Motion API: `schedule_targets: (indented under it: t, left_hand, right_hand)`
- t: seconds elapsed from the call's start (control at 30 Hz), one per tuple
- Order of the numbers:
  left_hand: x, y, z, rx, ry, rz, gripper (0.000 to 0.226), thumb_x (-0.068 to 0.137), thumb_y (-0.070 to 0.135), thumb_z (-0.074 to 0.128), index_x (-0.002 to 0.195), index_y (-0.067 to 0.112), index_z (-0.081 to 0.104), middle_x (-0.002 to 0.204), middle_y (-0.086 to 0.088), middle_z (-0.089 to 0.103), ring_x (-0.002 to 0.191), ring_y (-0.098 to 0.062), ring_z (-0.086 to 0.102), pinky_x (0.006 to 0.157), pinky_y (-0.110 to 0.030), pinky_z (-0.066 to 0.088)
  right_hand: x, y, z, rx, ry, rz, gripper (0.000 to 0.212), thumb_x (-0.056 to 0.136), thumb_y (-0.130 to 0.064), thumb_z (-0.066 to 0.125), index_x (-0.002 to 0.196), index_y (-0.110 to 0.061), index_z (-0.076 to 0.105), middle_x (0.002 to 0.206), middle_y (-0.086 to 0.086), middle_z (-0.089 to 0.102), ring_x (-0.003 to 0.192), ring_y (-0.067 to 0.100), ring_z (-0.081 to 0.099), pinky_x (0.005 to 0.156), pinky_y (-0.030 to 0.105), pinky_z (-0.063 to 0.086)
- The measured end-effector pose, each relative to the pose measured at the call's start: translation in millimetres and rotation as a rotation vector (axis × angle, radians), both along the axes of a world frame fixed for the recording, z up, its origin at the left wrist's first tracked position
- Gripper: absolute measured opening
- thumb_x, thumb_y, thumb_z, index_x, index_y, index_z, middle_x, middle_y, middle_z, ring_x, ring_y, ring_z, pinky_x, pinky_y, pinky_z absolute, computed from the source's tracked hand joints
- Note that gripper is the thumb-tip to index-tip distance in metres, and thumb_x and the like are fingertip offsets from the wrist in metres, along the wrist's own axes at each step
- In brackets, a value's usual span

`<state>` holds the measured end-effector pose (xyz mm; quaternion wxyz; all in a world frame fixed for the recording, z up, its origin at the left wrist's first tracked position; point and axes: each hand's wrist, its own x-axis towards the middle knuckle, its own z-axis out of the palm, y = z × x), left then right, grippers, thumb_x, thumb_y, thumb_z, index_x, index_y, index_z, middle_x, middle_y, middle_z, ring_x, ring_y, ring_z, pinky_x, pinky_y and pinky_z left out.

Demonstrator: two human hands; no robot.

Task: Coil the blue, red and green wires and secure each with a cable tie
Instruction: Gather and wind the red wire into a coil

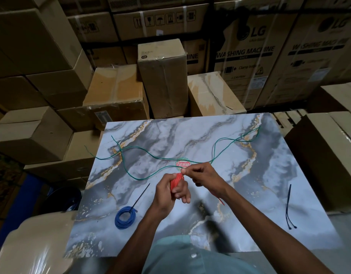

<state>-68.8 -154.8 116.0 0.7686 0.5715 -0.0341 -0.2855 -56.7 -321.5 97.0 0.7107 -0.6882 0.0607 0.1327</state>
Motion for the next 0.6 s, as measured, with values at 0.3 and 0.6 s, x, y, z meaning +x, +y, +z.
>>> schedule_targets:
  t: [0.3,0.6]
  left_hand:
    - [6,9,1,-0.114,0.061,0.151,0.042,0.084,0.028,0.029,0.044,0.017,0.032,0.042,-0.004,0.027,0.043,-0.024,0.041,0.049,-0.032,0.038]
    - [7,10,4,-0.083,0.082,0.045,0.043,0.082,0.031,0.032,0.042,0.017,0.032,0.041,-0.003,0.025,0.041,-0.024,0.043,0.045,-0.028,0.037]
  right_hand:
    - [-2,5,-7,-0.039,0.037,0.096,0.014,0.102,-0.020,0.065,0.099,-0.016,0.079,0.076,0.004,0.060,0.053,0.016,0.051,0.050,0.023,0.040]
    - [8,9,22,-0.625,-0.374,0.280,0.024,0.104,-0.020,0.058,0.123,-0.018,0.072,0.117,-0.001,0.074,0.109,0.013,0.068,0.098,0.032,0.052]
